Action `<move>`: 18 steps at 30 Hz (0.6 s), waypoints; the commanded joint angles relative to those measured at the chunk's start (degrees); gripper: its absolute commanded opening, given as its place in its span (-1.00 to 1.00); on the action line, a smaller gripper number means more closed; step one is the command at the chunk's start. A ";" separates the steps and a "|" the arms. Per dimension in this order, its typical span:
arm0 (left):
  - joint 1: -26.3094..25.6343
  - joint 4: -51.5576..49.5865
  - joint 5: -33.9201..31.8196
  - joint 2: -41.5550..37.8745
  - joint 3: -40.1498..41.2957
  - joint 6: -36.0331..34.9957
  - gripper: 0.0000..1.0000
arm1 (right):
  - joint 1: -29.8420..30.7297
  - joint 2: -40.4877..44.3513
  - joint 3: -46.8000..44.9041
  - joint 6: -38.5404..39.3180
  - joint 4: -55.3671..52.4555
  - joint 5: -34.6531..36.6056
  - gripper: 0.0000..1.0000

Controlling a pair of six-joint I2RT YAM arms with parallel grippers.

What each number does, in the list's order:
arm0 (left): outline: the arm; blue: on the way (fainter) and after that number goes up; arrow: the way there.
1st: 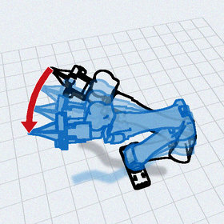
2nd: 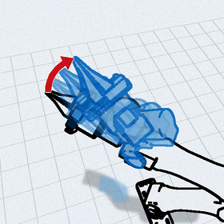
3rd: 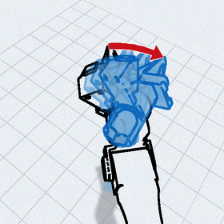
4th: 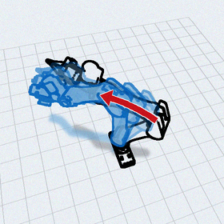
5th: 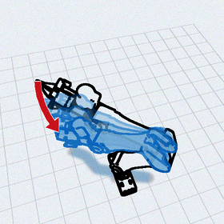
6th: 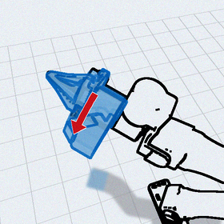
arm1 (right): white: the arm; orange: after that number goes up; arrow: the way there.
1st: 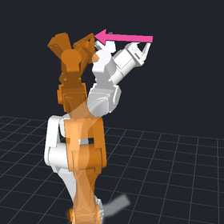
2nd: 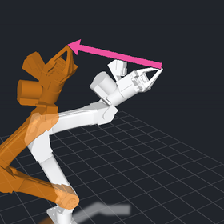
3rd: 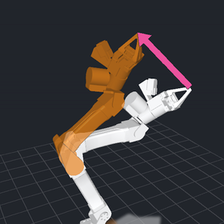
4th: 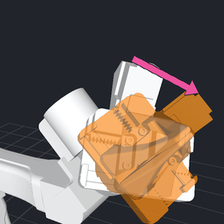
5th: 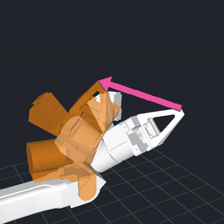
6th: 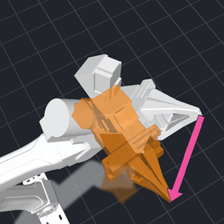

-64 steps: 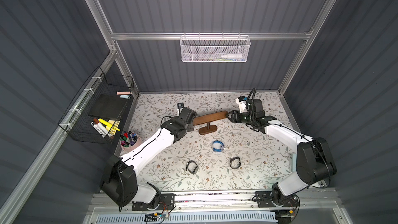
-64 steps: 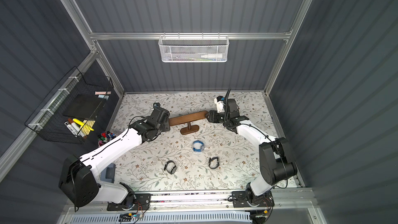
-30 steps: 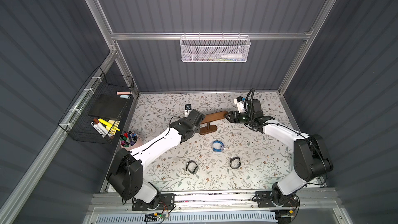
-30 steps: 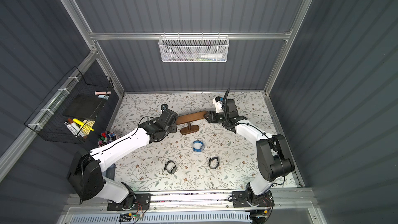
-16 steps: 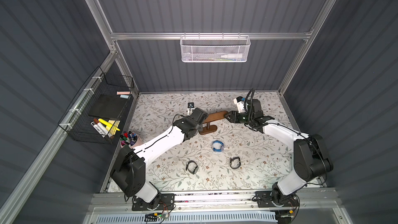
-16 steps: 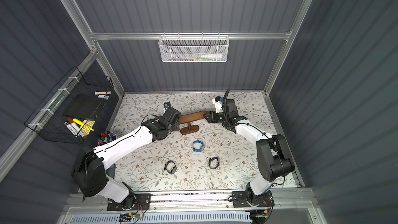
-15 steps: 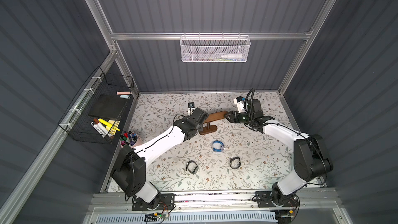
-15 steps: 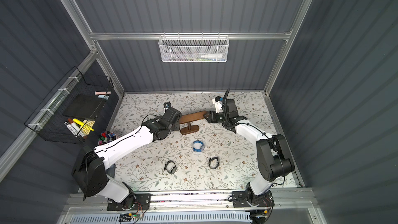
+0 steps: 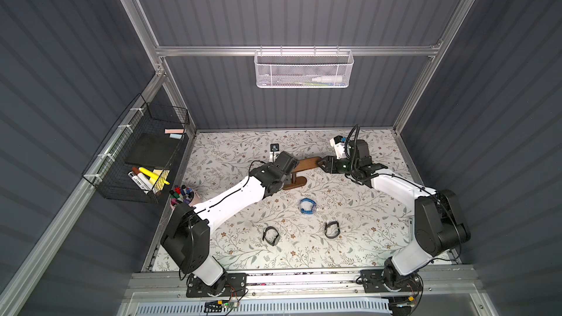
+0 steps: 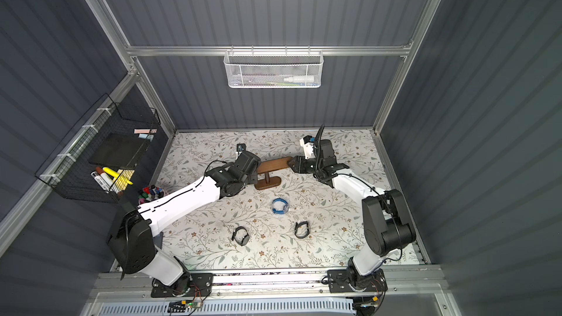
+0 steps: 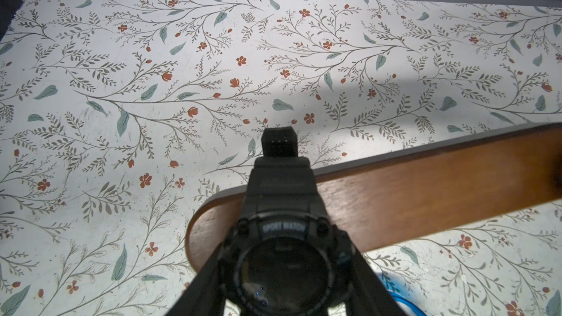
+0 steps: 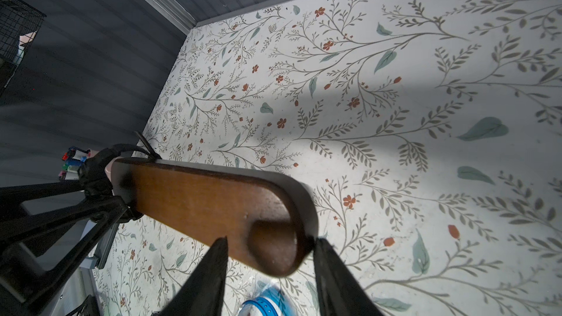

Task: Place watch on stand
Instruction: Place the watch on the stand.

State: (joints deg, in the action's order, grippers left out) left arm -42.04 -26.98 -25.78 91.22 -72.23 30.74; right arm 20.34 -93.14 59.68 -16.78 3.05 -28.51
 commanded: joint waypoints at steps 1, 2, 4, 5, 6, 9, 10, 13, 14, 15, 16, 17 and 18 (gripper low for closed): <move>-0.76 -0.19 -1.51 1.37 -2.43 0.90 -0.40 | -0.21 0.19 -0.27 -0.18 0.77 -1.28 -0.05; -0.92 -0.18 -1.49 1.62 -2.63 0.97 -0.40 | -0.21 0.19 -0.27 -0.19 0.80 -1.28 -0.06; -1.15 -0.11 -1.52 2.18 -3.08 0.99 -0.39 | -0.21 0.18 -0.35 -0.25 0.90 -1.37 -0.07; -1.36 -0.14 -1.51 2.44 -3.34 0.99 -0.40 | -0.21 0.24 -0.35 -0.28 0.91 -1.46 -0.07; -1.46 -0.09 -1.50 2.76 -3.60 0.98 -0.39 | -0.16 0.14 -0.35 -0.28 0.91 -1.46 -0.08; -1.73 -0.10 -1.48 3.50 -4.06 0.99 -0.39 | -0.21 0.00 -0.35 -0.28 0.99 -1.61 -0.09; -1.86 -0.02 -1.53 3.69 -4.20 0.99 -0.39 | -0.21 -0.07 -0.30 -0.28 0.98 -1.72 -0.09; -2.15 0.14 -1.53 4.18 -4.72 0.99 -0.38 | -0.21 -0.20 -0.29 -0.28 0.99 -1.98 -0.12; -2.14 0.18 -1.60 4.29 -4.83 0.98 -0.38 | -0.21 -0.20 -0.29 -0.28 1.00 -2.12 -0.13; -2.32 0.33 -1.60 4.47 -4.94 0.99 -0.38 | -0.21 -0.28 -0.27 -0.28 0.99 -2.16 -0.15; -2.41 0.44 -1.60 4.70 -4.96 0.99 -0.38 | -0.21 -0.29 -0.31 -0.28 0.99 -2.24 -0.16; -2.42 0.43 -1.51 4.96 -4.94 0.94 -0.38 | -0.21 -0.28 -0.27 -0.28 0.99 -2.29 -0.16; -2.52 0.32 -1.45 5.38 -4.94 0.99 -0.37 | -0.21 -0.31 -0.30 -0.28 1.00 -2.34 -0.17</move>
State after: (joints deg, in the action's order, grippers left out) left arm -44.07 -26.79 -26.28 95.29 -75.50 30.92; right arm 20.23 -93.14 59.66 -16.97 3.11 -29.02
